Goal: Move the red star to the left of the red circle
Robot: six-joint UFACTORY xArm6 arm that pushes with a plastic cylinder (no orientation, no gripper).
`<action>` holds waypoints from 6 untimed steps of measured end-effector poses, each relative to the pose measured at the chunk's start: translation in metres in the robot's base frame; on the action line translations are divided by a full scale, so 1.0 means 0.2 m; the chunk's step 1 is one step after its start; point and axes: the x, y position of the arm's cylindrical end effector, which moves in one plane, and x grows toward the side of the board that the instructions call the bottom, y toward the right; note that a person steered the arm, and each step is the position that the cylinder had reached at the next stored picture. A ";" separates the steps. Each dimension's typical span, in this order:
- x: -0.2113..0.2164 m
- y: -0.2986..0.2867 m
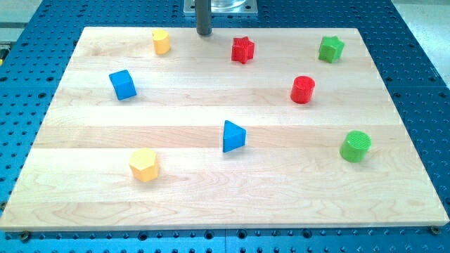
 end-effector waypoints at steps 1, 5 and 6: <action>0.00 0.00; 0.12 0.10; 0.13 0.25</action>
